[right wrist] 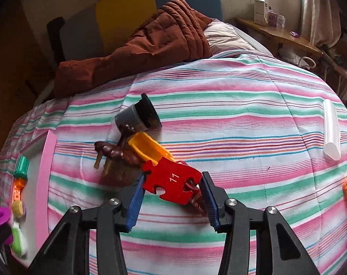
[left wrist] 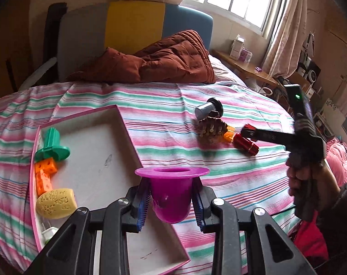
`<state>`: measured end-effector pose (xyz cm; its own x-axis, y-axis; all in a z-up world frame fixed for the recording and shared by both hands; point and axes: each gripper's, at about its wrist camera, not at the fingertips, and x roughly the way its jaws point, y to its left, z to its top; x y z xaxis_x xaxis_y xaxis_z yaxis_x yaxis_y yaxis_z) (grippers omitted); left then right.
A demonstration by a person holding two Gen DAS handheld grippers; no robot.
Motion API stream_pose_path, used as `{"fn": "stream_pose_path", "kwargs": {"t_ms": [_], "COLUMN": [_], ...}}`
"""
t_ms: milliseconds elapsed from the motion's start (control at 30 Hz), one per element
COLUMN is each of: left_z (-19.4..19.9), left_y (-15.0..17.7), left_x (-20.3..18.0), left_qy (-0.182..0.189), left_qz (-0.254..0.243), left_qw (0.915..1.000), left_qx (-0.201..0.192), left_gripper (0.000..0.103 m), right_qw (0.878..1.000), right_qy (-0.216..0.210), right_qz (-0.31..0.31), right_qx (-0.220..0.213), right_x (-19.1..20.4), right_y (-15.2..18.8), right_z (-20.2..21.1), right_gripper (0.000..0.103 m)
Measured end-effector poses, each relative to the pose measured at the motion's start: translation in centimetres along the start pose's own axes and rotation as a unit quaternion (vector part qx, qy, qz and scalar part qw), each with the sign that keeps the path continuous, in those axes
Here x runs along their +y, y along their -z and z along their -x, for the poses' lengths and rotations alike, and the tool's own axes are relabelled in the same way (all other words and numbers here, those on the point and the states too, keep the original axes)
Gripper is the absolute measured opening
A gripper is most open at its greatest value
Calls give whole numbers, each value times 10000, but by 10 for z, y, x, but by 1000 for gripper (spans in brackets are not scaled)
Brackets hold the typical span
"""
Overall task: Organize rigid objects
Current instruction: 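Grasp the red puzzle piece with the right gripper while the left carries the magenta cup, then lower the magenta cup into the tray and open the left gripper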
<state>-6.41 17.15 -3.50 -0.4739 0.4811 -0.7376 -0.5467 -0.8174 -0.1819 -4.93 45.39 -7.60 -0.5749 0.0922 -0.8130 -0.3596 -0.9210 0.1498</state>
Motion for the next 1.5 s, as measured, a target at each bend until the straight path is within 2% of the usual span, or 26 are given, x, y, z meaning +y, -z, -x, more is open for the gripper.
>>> {"fn": "stream_pose_path", "kwargs": {"t_ms": [200,367,700,1300,1500], "left_z": [16,31,47,38,31], "left_y": [11,19,25,25,21], "left_x": [24,48,76,76,87], "left_qy": [-216,-569,-1192,-1212,-1030], "left_qz": [228,407,688,645,792], "left_qw": [9995,9974,9901,9905,9915], "left_qx": [-71,-164,-258,-126,-39], "left_gripper": [33,33,33,33,33], "right_qw": [9982,9948,9904,9907,9908], "right_qy": [-351,-304,-230,-266,-262], "right_qz": [471,950,1331,1297,1291], "right_qx": [92,197,293,302,304], "right_x": [15,33,46,43,44], "right_y": [42,69,82,82,82], "right_z": [21,13,-3,-5,-6], "right_gripper": [48,48,48,49,49]}}
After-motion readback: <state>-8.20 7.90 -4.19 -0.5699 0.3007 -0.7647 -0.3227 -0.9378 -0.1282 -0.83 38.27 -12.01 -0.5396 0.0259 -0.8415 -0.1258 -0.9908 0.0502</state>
